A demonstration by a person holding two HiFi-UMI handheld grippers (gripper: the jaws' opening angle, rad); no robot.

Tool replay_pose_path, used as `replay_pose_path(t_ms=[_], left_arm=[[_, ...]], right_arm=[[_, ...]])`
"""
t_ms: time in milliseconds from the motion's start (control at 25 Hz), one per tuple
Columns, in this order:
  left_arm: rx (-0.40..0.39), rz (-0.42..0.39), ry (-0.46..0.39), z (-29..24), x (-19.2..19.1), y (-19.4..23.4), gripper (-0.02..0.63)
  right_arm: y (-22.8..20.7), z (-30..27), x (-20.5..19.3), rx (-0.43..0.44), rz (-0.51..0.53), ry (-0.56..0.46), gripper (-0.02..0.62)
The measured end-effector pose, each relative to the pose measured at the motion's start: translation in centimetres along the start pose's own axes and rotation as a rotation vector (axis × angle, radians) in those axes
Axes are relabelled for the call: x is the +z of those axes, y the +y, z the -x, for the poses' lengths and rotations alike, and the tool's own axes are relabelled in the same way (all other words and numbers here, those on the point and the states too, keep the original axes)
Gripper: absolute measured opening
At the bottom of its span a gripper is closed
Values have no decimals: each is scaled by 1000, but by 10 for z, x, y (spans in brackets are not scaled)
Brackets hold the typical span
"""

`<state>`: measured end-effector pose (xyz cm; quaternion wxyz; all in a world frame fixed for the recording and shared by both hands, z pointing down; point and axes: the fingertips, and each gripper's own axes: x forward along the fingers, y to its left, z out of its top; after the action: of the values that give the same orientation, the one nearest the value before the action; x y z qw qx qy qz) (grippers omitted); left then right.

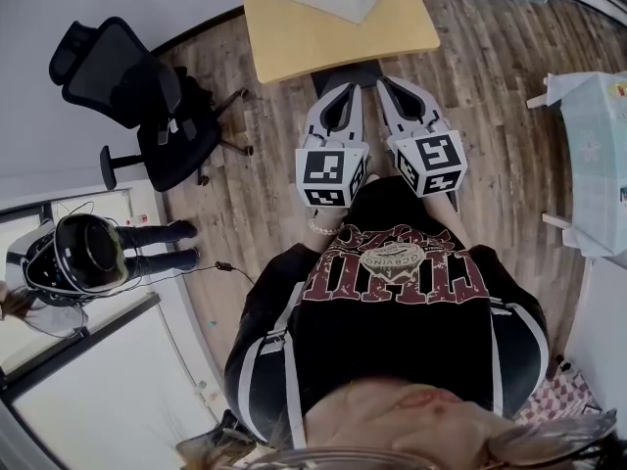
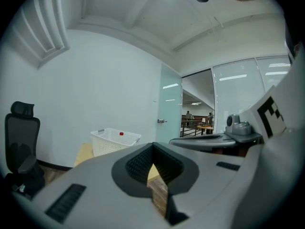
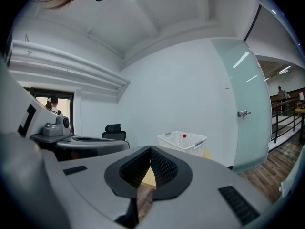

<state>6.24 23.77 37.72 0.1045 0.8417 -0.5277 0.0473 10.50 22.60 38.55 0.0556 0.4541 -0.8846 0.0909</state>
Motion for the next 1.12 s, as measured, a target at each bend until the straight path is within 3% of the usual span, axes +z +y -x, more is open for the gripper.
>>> replay_pose_path(t_ms=[1120], left_arm=[[-83, 17, 14, -55, 11, 51, 48]], right_arm=[[-22, -70, 7, -77, -3, 24, 18]])
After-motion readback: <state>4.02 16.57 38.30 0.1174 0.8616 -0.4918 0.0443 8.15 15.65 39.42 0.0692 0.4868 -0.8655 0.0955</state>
